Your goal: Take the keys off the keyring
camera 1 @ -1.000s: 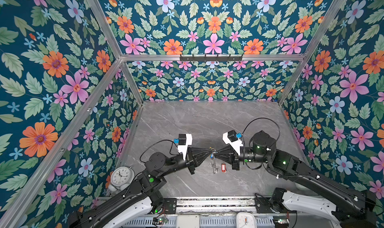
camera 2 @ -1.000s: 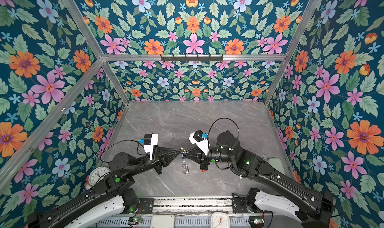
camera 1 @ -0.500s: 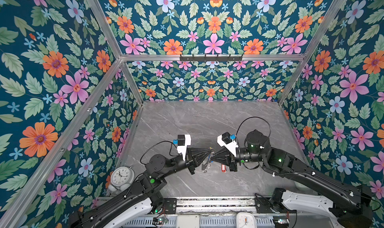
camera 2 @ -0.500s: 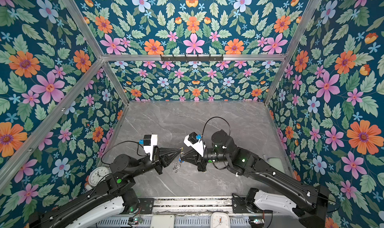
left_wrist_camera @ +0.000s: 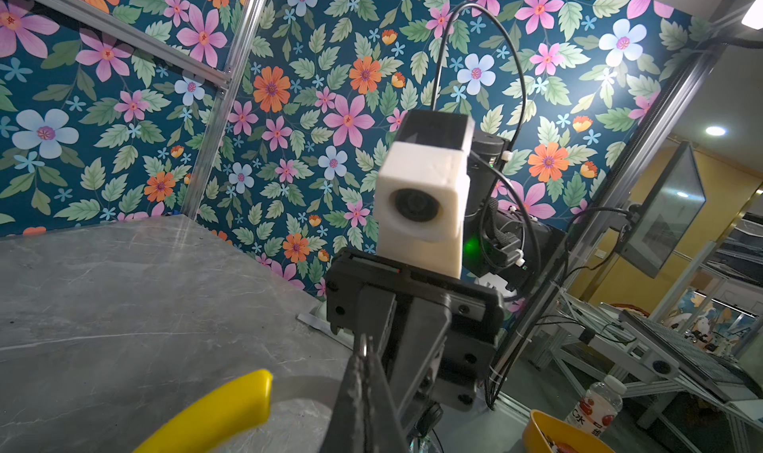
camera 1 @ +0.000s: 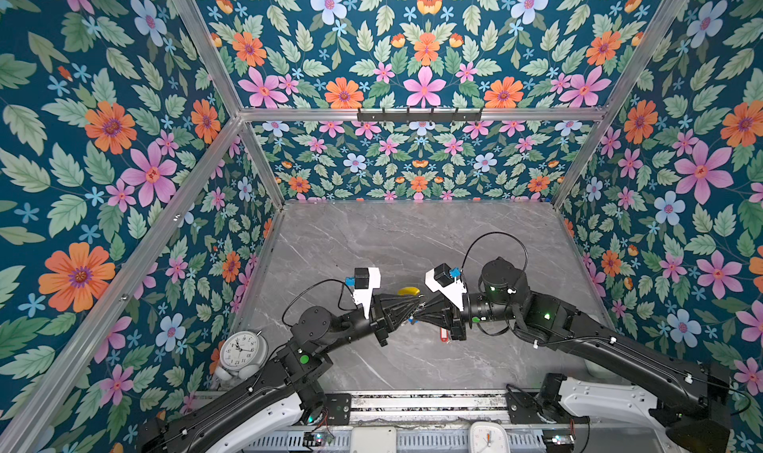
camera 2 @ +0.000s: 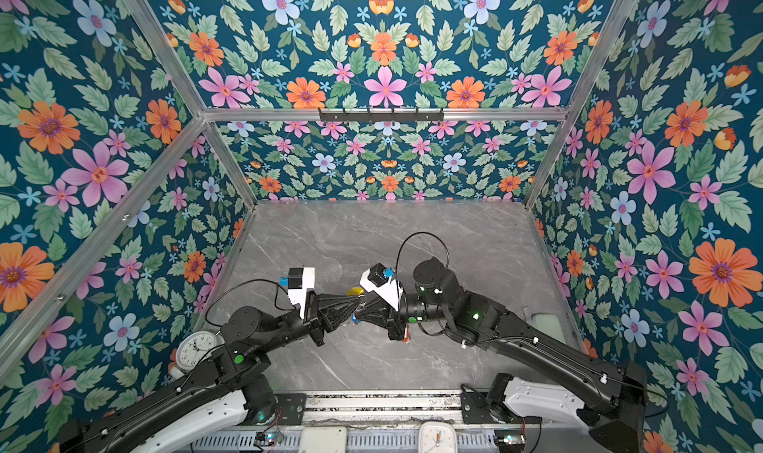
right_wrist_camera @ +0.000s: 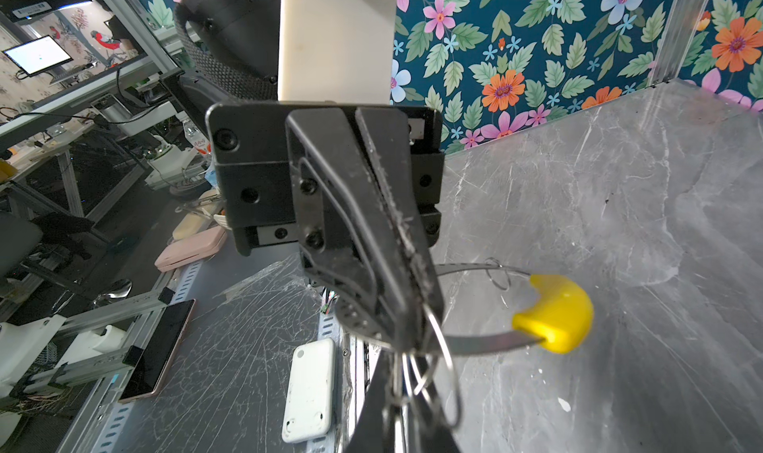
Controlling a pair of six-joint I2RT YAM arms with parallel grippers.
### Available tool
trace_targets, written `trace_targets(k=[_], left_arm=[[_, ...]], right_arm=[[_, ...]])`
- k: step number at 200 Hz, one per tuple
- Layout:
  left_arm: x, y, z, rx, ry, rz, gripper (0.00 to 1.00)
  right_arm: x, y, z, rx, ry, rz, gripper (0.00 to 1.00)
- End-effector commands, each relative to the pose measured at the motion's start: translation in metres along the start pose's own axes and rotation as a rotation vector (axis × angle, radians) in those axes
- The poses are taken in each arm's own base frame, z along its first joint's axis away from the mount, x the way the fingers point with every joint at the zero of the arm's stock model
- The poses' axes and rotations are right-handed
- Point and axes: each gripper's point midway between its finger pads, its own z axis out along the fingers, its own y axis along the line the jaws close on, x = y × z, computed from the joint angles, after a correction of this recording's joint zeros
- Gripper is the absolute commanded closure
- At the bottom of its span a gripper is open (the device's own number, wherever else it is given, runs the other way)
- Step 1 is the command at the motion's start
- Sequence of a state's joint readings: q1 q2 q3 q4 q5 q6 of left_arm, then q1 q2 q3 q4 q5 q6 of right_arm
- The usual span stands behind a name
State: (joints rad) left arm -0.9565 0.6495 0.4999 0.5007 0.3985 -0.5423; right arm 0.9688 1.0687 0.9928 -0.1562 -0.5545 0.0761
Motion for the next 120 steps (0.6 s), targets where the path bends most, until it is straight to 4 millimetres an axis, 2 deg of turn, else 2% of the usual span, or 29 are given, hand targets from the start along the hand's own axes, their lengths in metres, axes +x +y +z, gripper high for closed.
trace_targets(k=[1, 7, 28, 37, 59, 87, 120], left_arm=[[-0.022, -0.012, -0.002, 0.043, -0.085, 0.037, 1.0], [-0.021, -0.012, -0.002, 0.039, -0.08, 0.037, 1.0], [-0.02, -0.012, -0.003, 0.037, -0.067, 0.045, 1.0], [-0.02, -0.013, -0.003, 0.038, -0.064, 0.051, 1.0], [-0.018, -0.014, -0.003, 0.045, -0.063, 0.057, 1.0], [-0.019, -0.016, -0.005, 0.063, -0.086, 0.064, 1.0], [-0.022, -0.019, -0.006, 0.086, -0.11, 0.071, 1.0]], right_arm=[[0.004, 0.005, -0.001, -0.02, 0.018, 0.013, 1.0], [0.004, 0.006, -0.003, -0.016, 0.019, 0.014, 0.97], [0.002, 0.009, -0.013, 0.002, 0.012, 0.004, 0.72], [0.002, 0.011, -0.018, 0.007, 0.014, -0.003, 0.67], [-0.003, 0.013, -0.036, 0.062, -0.016, -0.03, 0.61], [-0.026, 0.014, -0.06, 0.138, -0.117, -0.061, 0.59], [-0.052, 0.007, -0.062, 0.14, -0.202, -0.028, 0.58]])
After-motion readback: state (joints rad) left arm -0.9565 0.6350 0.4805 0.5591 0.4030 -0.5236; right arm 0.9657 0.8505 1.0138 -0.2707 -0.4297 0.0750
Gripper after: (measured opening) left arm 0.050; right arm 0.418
